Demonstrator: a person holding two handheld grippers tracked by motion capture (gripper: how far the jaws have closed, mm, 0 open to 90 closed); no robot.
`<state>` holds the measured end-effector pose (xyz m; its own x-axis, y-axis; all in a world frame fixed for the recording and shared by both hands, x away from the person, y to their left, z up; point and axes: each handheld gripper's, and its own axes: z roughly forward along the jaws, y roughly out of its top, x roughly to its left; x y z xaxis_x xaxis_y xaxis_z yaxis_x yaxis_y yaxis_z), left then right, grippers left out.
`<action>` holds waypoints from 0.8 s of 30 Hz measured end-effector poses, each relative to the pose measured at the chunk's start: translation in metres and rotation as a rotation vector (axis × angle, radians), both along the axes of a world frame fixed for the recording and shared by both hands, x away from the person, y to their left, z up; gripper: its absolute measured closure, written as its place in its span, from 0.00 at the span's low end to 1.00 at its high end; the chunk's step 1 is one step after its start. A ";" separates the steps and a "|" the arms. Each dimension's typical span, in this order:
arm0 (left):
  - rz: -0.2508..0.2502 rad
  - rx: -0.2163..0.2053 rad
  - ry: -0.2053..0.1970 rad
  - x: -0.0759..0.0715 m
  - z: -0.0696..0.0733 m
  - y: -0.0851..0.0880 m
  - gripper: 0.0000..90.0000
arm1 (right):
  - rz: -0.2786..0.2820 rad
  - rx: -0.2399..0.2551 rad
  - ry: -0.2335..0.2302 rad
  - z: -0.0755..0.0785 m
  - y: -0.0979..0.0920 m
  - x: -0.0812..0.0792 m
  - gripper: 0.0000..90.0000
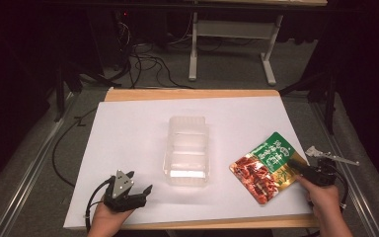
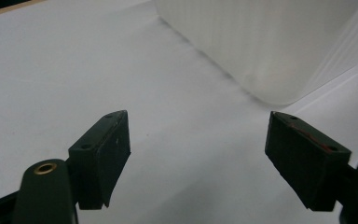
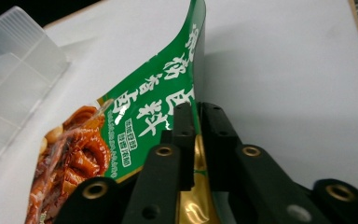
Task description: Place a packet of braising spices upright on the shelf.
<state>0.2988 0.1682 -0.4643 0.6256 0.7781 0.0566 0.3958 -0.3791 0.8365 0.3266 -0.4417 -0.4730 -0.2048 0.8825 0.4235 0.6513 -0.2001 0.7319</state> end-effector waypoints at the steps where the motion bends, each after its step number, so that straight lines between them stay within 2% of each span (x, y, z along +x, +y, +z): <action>1: 0.000 0.001 0.000 0.000 0.000 0.000 0.25 | 0.000 0.000 -0.013 0.001 -0.001 -0.001 0.98; 2: 0.000 0.001 0.001 0.000 0.000 0.000 0.25 | 0.003 0.000 -0.041 0.004 -0.001 -0.003 1.00; 8: 0.003 0.001 -0.002 0.000 0.000 0.000 0.25 | 0.025 -0.031 -0.100 0.012 0.003 -0.007 1.00; 10: 0.003 0.000 -0.002 0.000 0.000 0.001 0.25 | 0.038 -0.040 -0.142 0.019 0.007 -0.009 1.00; 12: 0.003 -0.001 -0.002 0.000 0.000 0.001 0.25 | 0.040 -0.043 -0.154 0.021 0.008 -0.010 1.00; 14: 0.004 -0.001 -0.005 -0.001 0.001 0.001 0.25 | 0.050 -0.056 -0.194 0.028 0.013 -0.013 1.00; 15: 0.004 -0.001 -0.005 -0.001 0.001 0.001 0.25 | 0.050 -0.056 -0.194 0.028 0.013 -0.013 1.00; 17: 0.004 0.001 -0.006 -0.001 0.001 0.001 0.25 | 0.058 -0.056 -0.230 0.034 0.018 -0.016 1.00; 23: 0.003 0.003 -0.010 -0.001 0.001 0.001 0.25 | 0.073 -0.056 -0.281 0.044 0.024 -0.020 1.00; 24: 0.001 0.000 -0.015 -0.001 0.001 0.001 0.25 | 0.080 -0.060 -0.301 0.047 0.027 -0.022 1.00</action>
